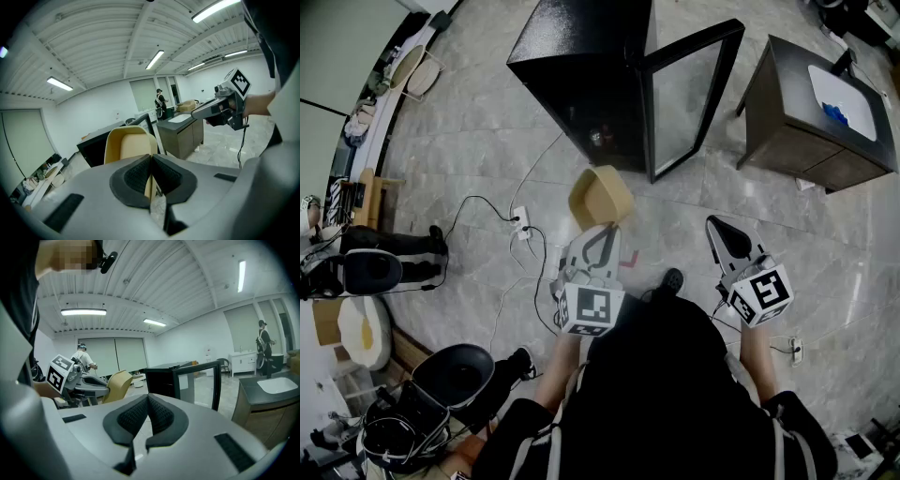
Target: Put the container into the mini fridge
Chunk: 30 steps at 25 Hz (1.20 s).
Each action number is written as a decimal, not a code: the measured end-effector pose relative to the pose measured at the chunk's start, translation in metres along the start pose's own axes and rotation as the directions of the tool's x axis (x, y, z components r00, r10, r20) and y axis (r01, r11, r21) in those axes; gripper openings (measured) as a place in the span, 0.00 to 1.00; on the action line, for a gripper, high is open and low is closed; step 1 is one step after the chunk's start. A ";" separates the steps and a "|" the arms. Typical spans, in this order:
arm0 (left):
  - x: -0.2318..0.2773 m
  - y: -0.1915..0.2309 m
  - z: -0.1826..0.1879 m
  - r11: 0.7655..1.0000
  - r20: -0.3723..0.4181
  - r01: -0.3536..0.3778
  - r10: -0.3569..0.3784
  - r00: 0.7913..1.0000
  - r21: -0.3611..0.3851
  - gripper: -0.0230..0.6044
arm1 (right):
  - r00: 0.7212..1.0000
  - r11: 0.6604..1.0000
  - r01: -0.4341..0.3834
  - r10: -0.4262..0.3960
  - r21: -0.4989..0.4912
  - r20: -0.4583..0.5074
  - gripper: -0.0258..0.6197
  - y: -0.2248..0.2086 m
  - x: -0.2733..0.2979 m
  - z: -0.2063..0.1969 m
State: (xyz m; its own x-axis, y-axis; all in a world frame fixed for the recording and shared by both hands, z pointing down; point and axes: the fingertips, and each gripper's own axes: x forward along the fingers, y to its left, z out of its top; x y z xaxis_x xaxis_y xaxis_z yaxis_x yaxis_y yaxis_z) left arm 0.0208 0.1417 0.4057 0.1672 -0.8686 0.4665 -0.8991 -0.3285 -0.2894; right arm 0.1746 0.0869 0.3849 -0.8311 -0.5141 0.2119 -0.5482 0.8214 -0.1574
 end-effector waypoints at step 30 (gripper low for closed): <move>0.009 -0.028 0.002 1.000 -0.031 0.030 -0.029 0.999 0.003 0.10 | 0.999 0.997 0.011 -0.014 0.075 0.032 0.07 -0.005 -0.025 -0.014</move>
State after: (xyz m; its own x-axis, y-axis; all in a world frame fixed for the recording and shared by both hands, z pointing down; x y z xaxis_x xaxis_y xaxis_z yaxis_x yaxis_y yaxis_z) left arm 0.0484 0.1421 0.4168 0.1812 -0.8468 0.5002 -0.8927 -0.3550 -0.2777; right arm 0.1996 0.0990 0.3936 -0.8262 -0.5329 0.1827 -0.5628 0.7947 -0.2273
